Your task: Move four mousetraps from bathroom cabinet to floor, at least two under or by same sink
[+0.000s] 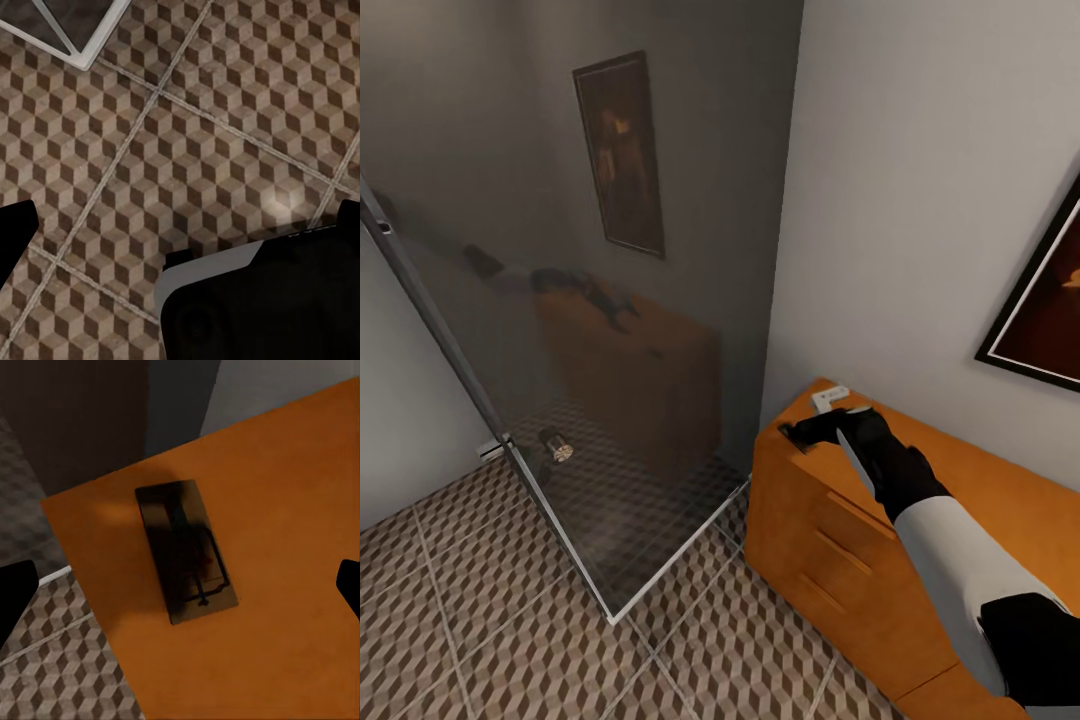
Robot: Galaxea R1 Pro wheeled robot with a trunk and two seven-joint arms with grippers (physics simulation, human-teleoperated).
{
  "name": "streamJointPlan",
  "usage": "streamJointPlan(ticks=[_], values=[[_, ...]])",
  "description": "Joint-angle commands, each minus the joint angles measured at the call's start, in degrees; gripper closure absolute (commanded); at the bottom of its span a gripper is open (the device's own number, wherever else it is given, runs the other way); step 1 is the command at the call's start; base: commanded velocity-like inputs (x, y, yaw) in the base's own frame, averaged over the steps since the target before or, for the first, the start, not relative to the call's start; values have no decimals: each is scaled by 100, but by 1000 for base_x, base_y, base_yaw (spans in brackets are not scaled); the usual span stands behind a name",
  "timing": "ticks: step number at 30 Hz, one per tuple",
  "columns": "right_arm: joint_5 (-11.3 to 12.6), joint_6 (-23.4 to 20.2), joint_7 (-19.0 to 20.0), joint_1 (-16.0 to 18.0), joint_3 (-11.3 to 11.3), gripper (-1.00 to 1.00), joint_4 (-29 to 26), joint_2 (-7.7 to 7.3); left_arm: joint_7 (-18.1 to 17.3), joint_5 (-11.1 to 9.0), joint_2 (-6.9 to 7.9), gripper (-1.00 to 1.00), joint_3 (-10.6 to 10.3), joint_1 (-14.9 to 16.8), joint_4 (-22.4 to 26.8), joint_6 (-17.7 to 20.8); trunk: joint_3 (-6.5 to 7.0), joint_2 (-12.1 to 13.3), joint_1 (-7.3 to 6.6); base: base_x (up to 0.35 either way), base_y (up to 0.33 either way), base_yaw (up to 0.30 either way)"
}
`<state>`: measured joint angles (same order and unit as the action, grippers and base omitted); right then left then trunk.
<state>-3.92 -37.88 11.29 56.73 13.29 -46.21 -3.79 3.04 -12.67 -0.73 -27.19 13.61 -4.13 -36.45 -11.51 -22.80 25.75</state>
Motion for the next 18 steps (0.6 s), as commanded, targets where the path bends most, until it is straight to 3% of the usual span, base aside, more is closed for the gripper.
streamJointPlan(ticks=[1, 10, 18], values=[[-41, -6, 70, 5, 15, -100, 33, -10, 30, -16, -6, -100, -49, 10, -25, -35, -11, -12, 3, 0, 0, 0], [-48, 158, 624, 5, 11, -100, 132, -98, 30, -16, -6, -100, -49, 10, -24, -34, -11, -12, 3, 0, 0, 0], [-55, 325, 801, 5, 8, -100, 175, -142, 30, -16, -6, -100, -49, 10, -25, -36, -11, -12, 3, 0, 0, 0]])
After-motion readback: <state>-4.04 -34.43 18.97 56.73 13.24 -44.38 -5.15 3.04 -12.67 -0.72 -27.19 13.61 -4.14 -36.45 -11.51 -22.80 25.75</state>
